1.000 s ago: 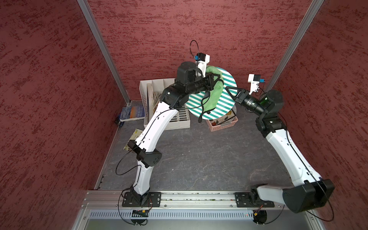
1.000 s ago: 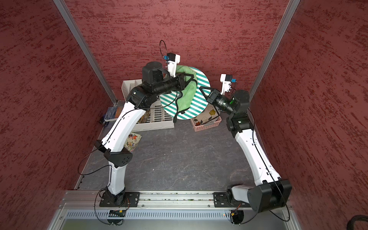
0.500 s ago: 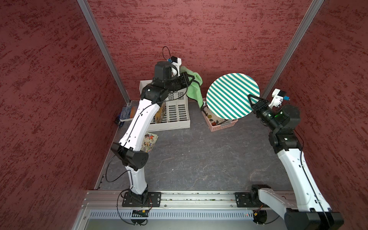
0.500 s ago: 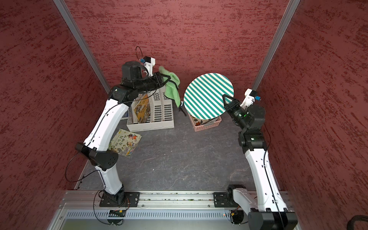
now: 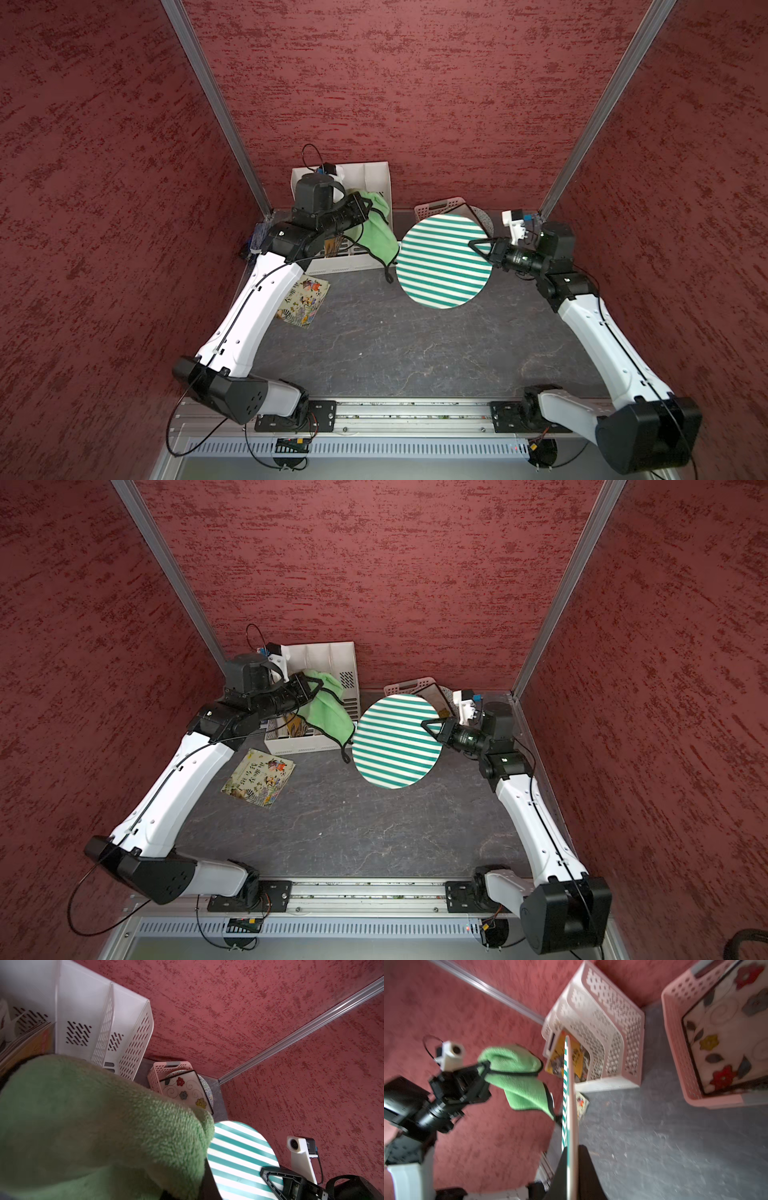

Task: Wipe the wet plate dry
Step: Place the plate at the center of the board.

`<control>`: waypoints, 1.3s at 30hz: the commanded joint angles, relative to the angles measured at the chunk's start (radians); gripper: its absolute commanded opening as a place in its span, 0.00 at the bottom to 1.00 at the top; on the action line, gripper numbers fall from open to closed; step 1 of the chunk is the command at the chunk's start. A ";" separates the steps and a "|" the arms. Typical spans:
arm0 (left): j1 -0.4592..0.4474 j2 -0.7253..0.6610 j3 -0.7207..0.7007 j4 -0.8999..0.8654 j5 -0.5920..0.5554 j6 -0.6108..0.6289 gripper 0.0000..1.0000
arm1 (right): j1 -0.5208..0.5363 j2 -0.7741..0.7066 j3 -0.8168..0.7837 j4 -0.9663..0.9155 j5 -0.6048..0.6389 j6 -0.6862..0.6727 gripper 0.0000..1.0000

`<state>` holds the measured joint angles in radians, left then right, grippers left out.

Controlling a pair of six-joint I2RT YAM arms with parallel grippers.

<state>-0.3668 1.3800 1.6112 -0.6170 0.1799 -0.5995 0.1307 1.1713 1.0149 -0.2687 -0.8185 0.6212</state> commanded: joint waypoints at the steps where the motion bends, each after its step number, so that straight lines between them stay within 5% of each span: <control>1: 0.006 -0.058 -0.014 0.074 -0.016 -0.001 0.00 | 0.034 0.015 -0.076 -0.037 0.026 -0.187 0.00; 8: 0.004 -0.079 -0.011 0.046 -0.011 0.015 0.00 | 0.099 0.124 -0.206 0.093 0.130 -0.168 0.00; 14: -0.001 -0.096 -0.045 0.047 -0.014 -0.007 0.00 | 0.152 0.191 -0.268 0.093 0.341 -0.205 0.00; 18: -0.008 -0.089 -0.065 0.049 -0.010 -0.025 0.00 | 0.166 0.216 -0.317 0.120 0.450 -0.221 0.19; 26: -0.016 -0.066 -0.102 0.100 0.017 -0.044 0.00 | 0.176 0.277 -0.308 0.117 0.480 -0.246 0.34; 31: -0.016 -0.035 -0.077 0.093 0.033 -0.021 0.00 | 0.176 0.218 -0.236 0.034 0.550 -0.245 0.69; 36: -0.012 -0.019 -0.040 0.051 0.034 0.039 0.00 | 0.164 0.133 -0.075 -0.037 0.639 -0.238 0.73; 39: -0.010 -0.003 -0.018 0.019 0.043 0.074 0.00 | 0.088 0.255 0.153 -0.105 0.601 -0.227 0.66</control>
<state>-0.3779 1.3701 1.5513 -0.5831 0.2066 -0.5835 0.2729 1.3556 1.0061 -0.3321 -0.2497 0.3920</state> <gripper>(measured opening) 0.090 0.670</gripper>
